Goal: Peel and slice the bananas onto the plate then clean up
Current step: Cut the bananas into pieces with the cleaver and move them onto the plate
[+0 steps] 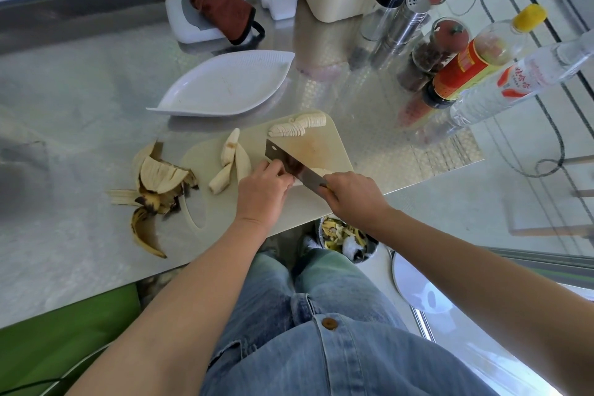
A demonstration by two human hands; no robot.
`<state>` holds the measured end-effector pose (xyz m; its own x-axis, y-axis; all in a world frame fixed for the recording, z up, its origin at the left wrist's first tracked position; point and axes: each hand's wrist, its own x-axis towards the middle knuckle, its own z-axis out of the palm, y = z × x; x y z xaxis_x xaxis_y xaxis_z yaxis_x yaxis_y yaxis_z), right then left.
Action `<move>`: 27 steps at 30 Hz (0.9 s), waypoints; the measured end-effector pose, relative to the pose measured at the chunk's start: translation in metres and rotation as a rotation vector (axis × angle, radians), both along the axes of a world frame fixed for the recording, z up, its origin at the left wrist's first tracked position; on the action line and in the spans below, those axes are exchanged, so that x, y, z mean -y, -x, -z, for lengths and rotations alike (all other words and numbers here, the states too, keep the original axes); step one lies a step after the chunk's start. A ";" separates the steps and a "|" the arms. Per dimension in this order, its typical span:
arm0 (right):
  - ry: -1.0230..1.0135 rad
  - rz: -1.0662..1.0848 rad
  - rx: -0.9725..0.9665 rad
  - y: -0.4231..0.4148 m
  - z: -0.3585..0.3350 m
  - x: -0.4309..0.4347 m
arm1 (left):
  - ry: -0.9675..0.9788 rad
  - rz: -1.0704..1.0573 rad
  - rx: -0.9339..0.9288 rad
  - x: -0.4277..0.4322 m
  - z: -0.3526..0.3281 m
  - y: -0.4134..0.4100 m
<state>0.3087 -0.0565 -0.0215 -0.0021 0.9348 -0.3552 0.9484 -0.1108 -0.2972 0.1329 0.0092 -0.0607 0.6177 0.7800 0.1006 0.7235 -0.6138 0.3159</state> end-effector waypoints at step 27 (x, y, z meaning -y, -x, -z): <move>0.007 0.022 -0.013 0.002 0.008 -0.002 | 0.068 0.001 0.086 0.000 0.011 0.011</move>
<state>0.3062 -0.0548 -0.0290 0.0138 0.9320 -0.3622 0.9418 -0.1338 -0.3083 0.1223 0.0096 -0.0714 0.6100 0.7860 0.1001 0.6913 -0.5897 0.4174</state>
